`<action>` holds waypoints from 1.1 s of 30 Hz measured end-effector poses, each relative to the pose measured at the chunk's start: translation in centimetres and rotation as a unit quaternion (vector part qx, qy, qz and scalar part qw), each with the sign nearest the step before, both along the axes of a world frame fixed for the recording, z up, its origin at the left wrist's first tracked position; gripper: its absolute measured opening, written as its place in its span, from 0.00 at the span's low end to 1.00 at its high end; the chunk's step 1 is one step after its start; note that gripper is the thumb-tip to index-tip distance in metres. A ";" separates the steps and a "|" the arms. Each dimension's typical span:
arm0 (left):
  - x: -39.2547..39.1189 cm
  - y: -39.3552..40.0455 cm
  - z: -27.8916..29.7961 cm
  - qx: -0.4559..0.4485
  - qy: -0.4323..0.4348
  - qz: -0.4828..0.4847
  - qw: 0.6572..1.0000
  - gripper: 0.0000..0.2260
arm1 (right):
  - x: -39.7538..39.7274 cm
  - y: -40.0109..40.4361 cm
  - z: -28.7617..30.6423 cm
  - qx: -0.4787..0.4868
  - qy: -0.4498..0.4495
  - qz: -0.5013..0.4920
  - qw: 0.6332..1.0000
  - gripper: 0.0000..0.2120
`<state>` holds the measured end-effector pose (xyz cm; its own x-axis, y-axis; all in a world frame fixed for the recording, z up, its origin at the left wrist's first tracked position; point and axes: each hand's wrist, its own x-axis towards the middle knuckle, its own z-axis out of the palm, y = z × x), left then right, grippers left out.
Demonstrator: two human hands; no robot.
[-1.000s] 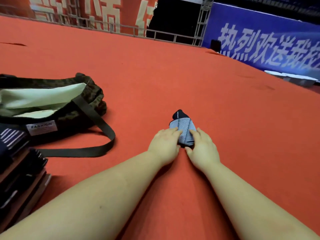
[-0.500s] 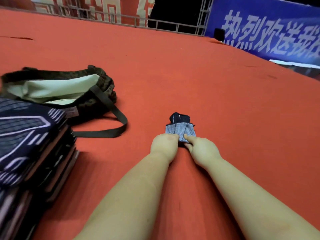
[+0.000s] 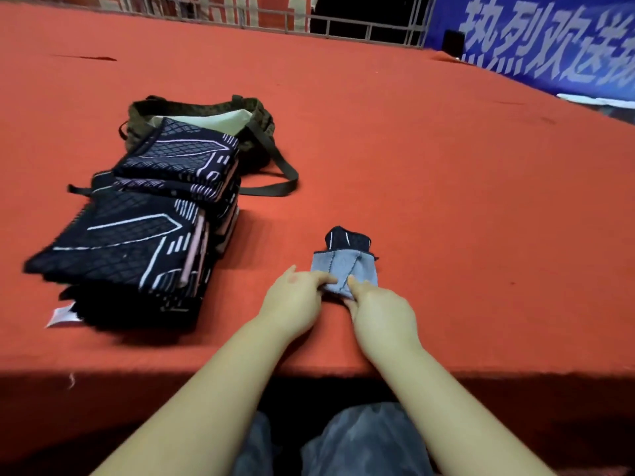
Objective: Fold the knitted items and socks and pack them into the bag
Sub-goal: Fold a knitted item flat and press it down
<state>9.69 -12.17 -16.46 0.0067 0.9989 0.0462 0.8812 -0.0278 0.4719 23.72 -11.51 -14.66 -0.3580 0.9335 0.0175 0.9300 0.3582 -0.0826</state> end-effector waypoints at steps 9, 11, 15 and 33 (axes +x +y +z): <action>-2.9 -3.0 2.8 -0.093 -0.239 0.043 0.966 0.17 | -1.6 -4.9 0.1 -0.080 0.156 -0.038 0.984 0.26; -2.2 -2.1 2.8 -0.067 -0.216 0.111 0.968 0.08 | -0.9 -2.9 0.7 -0.101 0.287 -0.076 0.950 0.17; -1.4 -1.0 2.1 -0.113 -0.081 0.202 0.969 0.27 | -0.1 1.4 0.6 -0.068 0.391 -0.163 0.903 0.08; -1.3 -3.5 4.0 0.169 -0.238 0.078 0.953 0.07 | -2.8 0.1 4.8 -0.003 0.504 -0.038 0.863 0.14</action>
<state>8.42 -15.64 -12.51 -0.2436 0.9136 0.3256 0.5750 -0.1344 0.8071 20.96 -11.37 -9.83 -0.1017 0.9546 0.2799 0.4044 0.2967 -0.8651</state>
